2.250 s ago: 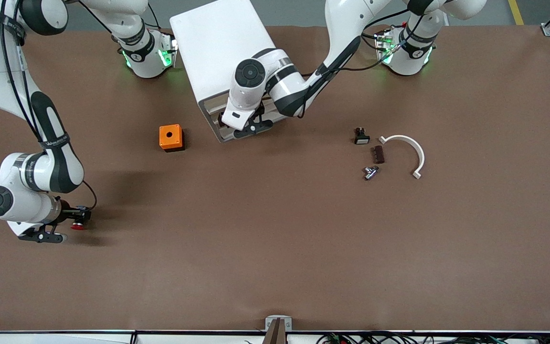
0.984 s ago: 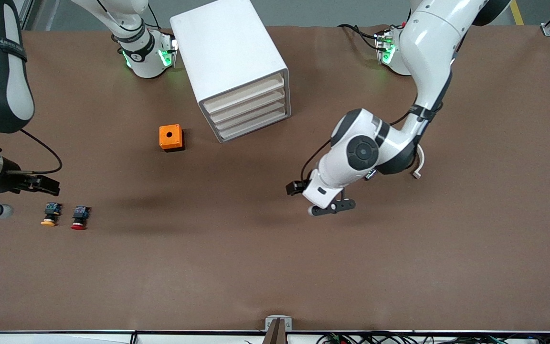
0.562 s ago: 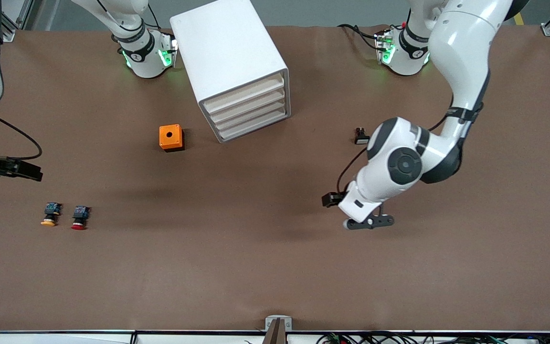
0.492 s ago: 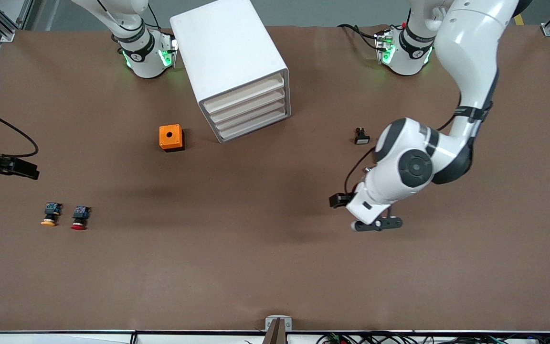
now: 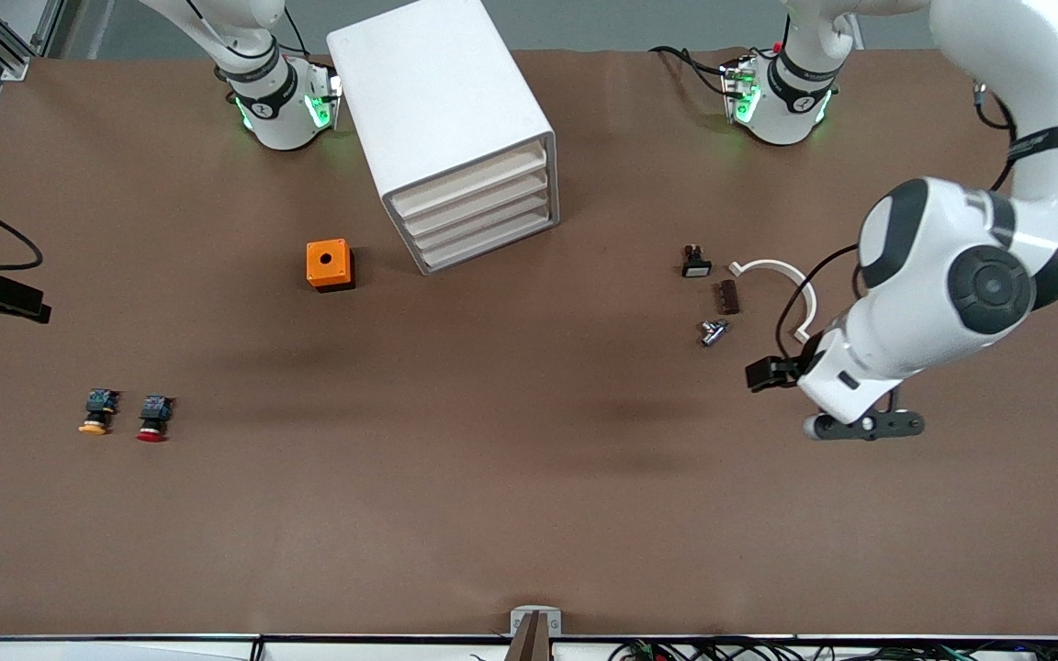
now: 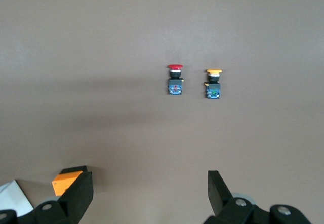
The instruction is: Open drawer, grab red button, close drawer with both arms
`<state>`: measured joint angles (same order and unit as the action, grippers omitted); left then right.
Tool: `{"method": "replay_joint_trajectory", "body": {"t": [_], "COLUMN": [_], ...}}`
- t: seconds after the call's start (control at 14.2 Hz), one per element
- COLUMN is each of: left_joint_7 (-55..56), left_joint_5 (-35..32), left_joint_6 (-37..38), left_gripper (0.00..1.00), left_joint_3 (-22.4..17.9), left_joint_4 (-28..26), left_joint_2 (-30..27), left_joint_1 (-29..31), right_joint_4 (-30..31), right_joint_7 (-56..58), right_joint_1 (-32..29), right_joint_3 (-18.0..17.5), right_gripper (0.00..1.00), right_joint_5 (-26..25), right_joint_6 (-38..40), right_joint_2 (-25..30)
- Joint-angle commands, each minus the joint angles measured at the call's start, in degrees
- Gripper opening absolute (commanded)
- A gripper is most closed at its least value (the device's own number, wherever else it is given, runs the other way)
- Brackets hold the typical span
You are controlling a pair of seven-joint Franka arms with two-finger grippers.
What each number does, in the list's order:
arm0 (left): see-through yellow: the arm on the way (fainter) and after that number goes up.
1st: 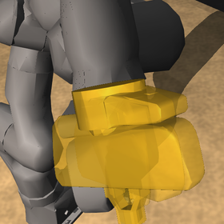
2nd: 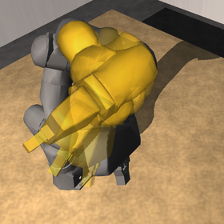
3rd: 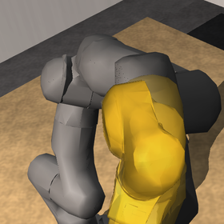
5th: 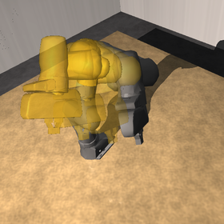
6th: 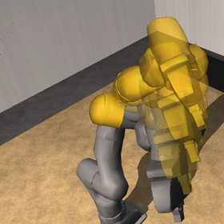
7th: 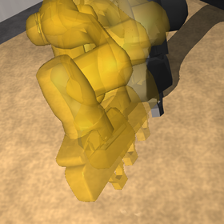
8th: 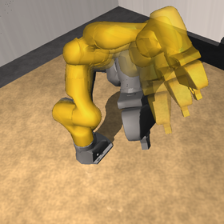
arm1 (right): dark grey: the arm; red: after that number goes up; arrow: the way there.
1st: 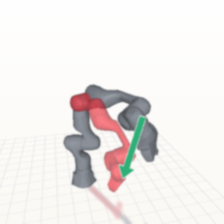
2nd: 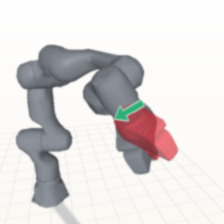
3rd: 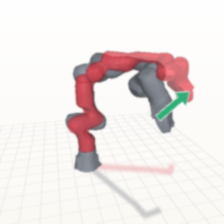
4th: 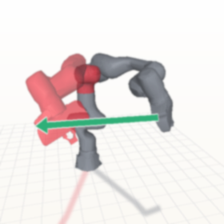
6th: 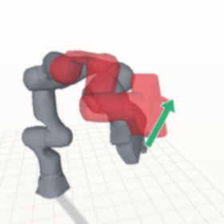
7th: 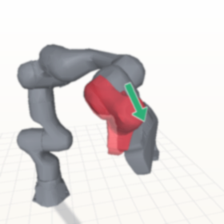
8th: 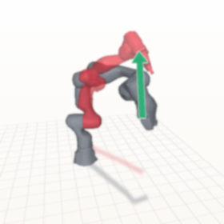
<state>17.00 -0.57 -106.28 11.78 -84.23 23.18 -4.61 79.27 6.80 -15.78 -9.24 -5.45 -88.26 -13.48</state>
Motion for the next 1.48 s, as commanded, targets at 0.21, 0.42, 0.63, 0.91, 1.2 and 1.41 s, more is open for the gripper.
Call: {"method": "replay_joint_trajectory", "body": {"t": [0.21, 0.42, 0.63, 0.91, 1.2, 1.41], "left_joint_7": [-1.61, -1.44, -0.65, -0.74, -2.83, -8.99], "left_joint_5": [-0.48, -0.66, -0.66, -0.66, 0.04, 1.8], "left_joint_6": [9.06, 12.05, 14.86, 15.22, 17.33, 17.25], "left_gripper": [1.0, 1.0, 1.0, 1.0, 1.0, 1.0], "left_joint_3": [-3.88, -3.96, -4.05, -4.05, -5.02, -5.89], "left_joint_4": [-5.06, -6.03, -6.29, -8.67, -8.14, -7.88], "left_joint_2": [-12.88, -17.19, -21.32, -26.87, -27.14, -27.05], "left_joint_1": [1.87, 2.5, 3.11, 2.85, 2.94, 3.47], "right_joint_4": [0.62, 0.62, 2.9, 15.11, 12.67, 10.65], "right_joint_7": [7.0, 6.56, 6.21, 5.5, 5.59, 5.59], "right_joint_1": [-0.49, 5.83, 8.65, 13.04, 12.36, 12.09], "right_joint_3": [2.2, 9.05, 9.94, 14.15, 14.08, 13.29], "right_gripper": [1.0, 1.0, 1.0, 1.0, 1.0, 1.0], "right_joint_5": [2.1, 5.09, 5.01, 5.1, 5.36, 4.66], "right_joint_6": [3.19, 2.57, -0.14, -9.46, -9.3, -8.33], "right_joint_2": [2.75, 2.75, 3.63, 11.36, 10.4, 9.7]}}
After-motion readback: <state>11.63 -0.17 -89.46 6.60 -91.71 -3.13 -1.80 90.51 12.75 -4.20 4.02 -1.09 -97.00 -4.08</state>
